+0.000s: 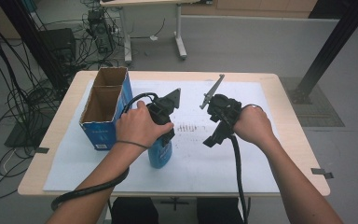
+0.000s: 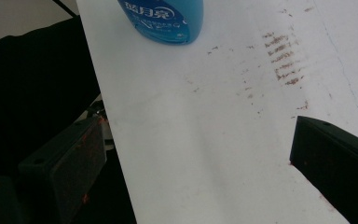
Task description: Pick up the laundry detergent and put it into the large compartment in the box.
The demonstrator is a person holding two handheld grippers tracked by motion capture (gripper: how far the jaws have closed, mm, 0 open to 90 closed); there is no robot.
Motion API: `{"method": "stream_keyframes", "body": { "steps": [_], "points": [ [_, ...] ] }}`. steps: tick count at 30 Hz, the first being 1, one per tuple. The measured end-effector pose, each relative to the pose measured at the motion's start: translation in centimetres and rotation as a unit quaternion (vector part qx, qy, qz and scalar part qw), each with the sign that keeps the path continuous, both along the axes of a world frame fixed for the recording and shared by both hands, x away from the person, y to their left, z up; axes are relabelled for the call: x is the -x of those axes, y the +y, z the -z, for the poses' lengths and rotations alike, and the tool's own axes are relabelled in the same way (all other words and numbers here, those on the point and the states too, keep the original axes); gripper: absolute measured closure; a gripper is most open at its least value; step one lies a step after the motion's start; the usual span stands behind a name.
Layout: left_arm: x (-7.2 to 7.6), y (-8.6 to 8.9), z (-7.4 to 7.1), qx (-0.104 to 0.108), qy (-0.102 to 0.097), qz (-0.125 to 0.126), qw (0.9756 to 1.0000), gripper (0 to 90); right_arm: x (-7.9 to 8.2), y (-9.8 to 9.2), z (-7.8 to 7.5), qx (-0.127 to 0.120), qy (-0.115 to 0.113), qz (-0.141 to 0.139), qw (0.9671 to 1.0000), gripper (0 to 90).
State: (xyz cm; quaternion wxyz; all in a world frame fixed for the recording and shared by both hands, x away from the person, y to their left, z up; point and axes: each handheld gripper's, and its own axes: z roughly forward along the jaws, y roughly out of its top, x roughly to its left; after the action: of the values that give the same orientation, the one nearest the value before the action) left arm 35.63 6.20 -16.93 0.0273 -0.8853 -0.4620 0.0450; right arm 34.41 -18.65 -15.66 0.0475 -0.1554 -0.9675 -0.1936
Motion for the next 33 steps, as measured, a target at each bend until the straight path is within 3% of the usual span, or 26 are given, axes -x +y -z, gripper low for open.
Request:
{"method": "stream_keyframes", "body": {
  "steps": [17, 33],
  "points": [
    [0.22, 0.21, 0.05, 0.005, -0.004, -0.007, 1.0000, 37.2, -0.02, 0.36, 0.01, 0.005, 0.006, 0.006, 0.9999, 3.4],
    [0.03, 0.10, -0.09, 0.001, 0.001, 0.003, 1.0000, 37.3, 0.03, 0.18, 0.08, 0.005, 0.006, 0.010, 0.9999, 3.5]
  ]
}}
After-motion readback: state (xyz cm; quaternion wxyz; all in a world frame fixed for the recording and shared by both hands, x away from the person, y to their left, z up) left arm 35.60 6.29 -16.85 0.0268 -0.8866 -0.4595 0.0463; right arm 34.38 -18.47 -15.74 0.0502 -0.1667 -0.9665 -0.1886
